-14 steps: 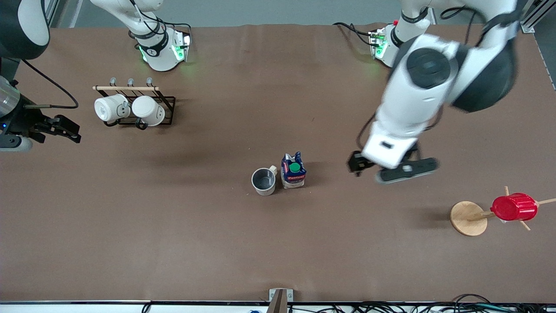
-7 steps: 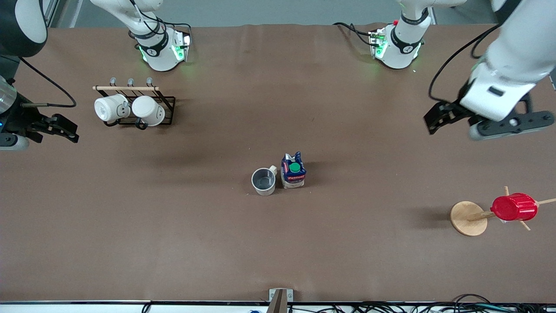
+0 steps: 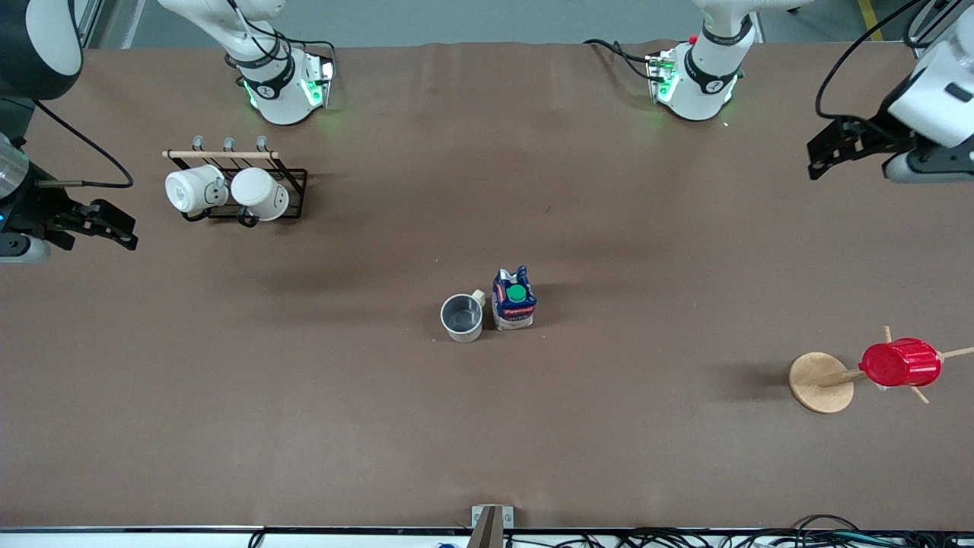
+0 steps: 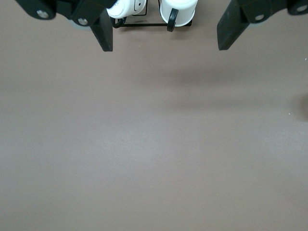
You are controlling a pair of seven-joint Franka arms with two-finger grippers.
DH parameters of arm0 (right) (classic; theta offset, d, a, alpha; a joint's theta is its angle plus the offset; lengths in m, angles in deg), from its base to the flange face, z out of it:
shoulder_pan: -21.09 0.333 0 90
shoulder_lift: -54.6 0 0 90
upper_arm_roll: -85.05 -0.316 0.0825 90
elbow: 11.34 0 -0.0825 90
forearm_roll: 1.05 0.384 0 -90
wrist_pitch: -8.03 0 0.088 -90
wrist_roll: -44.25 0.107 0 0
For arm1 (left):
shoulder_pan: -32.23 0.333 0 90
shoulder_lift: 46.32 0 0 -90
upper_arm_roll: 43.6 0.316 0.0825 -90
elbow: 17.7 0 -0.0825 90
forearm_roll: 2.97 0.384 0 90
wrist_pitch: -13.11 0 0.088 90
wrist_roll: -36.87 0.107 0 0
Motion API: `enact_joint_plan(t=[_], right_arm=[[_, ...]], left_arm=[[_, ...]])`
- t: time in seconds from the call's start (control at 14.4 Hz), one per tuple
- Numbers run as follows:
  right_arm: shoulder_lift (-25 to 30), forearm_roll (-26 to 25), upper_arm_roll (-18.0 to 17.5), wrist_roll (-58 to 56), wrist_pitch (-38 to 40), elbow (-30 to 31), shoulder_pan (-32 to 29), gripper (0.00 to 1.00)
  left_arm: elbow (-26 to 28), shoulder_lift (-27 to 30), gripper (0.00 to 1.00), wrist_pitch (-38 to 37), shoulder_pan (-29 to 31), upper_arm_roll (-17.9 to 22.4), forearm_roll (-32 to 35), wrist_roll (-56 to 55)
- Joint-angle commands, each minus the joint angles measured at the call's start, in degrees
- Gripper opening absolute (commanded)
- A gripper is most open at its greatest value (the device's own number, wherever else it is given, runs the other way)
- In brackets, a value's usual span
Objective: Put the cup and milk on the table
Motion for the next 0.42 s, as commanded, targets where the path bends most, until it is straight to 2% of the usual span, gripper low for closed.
enact_joint_plan(t=[0.0, 0.35], right_arm=[[0.9, 0.1, -0.6, -0.5, 0.0, 0.6, -1.0, 0.96], [0.9, 0.2, -0.6, -0.5, 0.0, 0.6, -1.0, 0.96]], left_arm=[[2.7, 2.6, 1.00, 0.3, -0.1, 0.0, -0.9, 0.8], [1.8, 1.8, 1.00, 0.3, -0.4, -1.3, -1.0, 0.0]])
